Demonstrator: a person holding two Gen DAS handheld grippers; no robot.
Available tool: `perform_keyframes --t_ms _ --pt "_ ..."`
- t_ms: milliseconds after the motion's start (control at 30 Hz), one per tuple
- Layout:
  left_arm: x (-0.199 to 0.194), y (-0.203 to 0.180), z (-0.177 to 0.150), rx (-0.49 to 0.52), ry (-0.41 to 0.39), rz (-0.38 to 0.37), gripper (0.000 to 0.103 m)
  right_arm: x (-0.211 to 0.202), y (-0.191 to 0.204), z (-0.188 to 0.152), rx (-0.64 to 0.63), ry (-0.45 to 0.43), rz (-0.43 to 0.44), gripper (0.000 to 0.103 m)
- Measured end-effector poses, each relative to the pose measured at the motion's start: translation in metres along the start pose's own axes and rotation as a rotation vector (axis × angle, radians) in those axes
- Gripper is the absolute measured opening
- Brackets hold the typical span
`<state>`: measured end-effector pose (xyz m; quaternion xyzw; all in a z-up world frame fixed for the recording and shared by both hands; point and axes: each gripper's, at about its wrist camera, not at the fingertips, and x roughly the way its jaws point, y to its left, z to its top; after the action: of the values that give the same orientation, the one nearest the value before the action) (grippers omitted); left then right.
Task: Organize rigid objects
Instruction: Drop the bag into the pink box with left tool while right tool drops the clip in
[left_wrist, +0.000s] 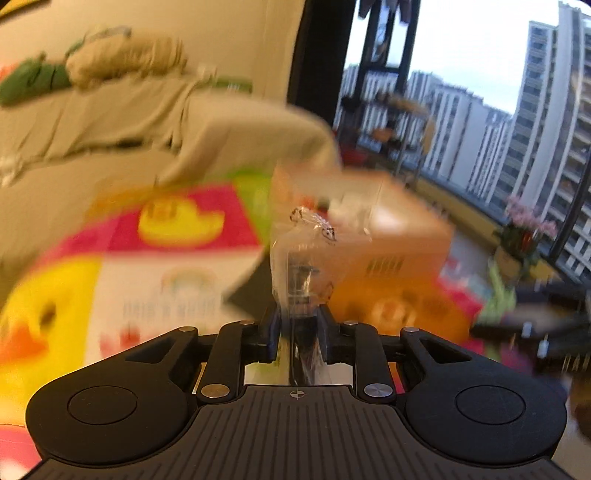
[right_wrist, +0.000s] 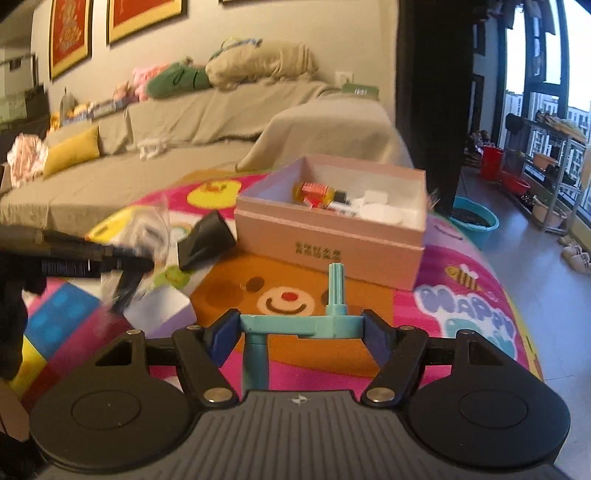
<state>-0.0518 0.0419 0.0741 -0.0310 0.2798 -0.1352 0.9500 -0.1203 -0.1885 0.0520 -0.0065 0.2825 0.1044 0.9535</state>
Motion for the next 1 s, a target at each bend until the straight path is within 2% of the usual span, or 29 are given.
perform_keyframes --t_ms 100,200,300,367,433,500,600,667,700,767,933,1000 --pt "-0.004 -0.015 0.046 0.051 -0.079 -0.018 0.024 -0.016 -0.009 0.004 0.031 -0.051 0.009 0.071" --pt "0.011 -0.029 0.090 0.066 -0.132 -0.052 0.024 -0.028 -0.015 0.007 0.050 -0.100 0.003 0.071" --pt "0.046 -0.036 0.120 0.038 -0.121 -0.071 0.024 -0.033 -0.017 0.006 0.058 -0.123 -0.010 0.071" --pt "0.081 -0.036 0.129 0.006 -0.077 -0.074 0.024 -0.033 -0.018 0.003 0.056 -0.122 -0.010 0.071" --pt "0.111 -0.036 0.128 0.002 -0.027 -0.040 0.024 -0.029 -0.019 0.000 0.050 -0.111 -0.011 0.071" --pt "0.140 -0.036 0.121 0.011 0.048 -0.019 0.024 -0.026 -0.019 -0.003 0.045 -0.101 -0.022 0.071" --pt "0.177 -0.032 0.105 0.022 0.213 -0.041 0.024 -0.023 -0.025 -0.006 0.054 -0.082 -0.034 0.071" --pt "0.190 -0.028 0.099 0.021 0.244 -0.042 0.024 -0.020 -0.029 -0.005 0.058 -0.072 -0.039 0.071" --pt "0.191 -0.026 0.098 0.013 0.227 -0.042 0.025 -0.018 -0.030 -0.005 0.060 -0.067 -0.043 0.071" --pt "0.181 -0.018 0.103 -0.019 0.145 -0.052 0.025 -0.014 -0.031 -0.002 0.063 -0.061 -0.047 0.071" --pt "0.123 -0.003 0.109 -0.068 -0.062 -0.098 0.025 -0.009 -0.029 0.006 0.055 -0.067 -0.046 0.071" --pt "0.100 0.000 0.100 -0.060 -0.081 -0.119 0.025 -0.006 -0.027 0.013 0.046 -0.078 -0.052 0.071"
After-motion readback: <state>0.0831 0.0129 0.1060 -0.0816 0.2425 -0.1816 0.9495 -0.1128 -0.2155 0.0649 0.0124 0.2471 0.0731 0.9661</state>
